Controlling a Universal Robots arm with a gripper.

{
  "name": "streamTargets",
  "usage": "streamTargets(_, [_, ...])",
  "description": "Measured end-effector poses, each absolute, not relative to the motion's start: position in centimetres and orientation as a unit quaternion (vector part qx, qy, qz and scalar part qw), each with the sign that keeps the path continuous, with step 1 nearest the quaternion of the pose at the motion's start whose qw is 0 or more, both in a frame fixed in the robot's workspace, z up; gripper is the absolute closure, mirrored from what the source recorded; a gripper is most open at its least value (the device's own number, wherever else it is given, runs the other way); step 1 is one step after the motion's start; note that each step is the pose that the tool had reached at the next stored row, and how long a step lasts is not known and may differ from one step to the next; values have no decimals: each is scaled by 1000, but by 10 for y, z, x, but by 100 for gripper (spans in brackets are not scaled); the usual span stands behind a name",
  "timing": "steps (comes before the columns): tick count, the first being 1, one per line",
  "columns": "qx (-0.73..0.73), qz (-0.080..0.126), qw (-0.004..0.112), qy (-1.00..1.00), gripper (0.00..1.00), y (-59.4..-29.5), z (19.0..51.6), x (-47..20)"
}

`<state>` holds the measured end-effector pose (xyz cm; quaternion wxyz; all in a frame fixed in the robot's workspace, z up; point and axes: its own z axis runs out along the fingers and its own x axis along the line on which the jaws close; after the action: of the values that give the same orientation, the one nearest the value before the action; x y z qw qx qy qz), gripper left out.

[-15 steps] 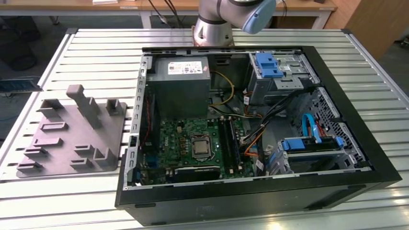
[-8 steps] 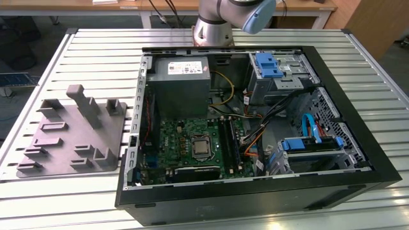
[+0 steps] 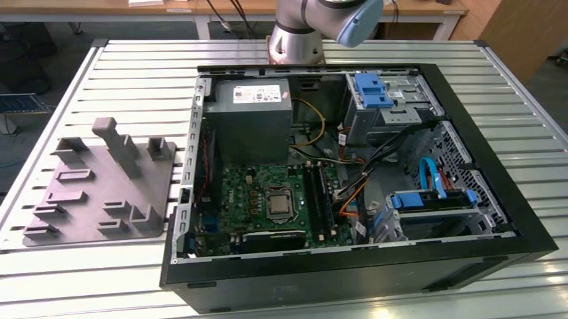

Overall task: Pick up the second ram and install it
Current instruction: 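Pick up the second ram and move it above second insertion slot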

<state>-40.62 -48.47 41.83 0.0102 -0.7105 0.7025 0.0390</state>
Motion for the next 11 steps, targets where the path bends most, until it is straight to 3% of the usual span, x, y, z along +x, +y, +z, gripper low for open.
streamTargets(3, [-710, 41, 12, 702, 86, -485, 418, -406])
streamTargets(6, [-710, 58, 30, 701, 86, -485, 418, -406])
streamTargets(11, [-710, 54, 25, 702, 86, -485, 417, -402])
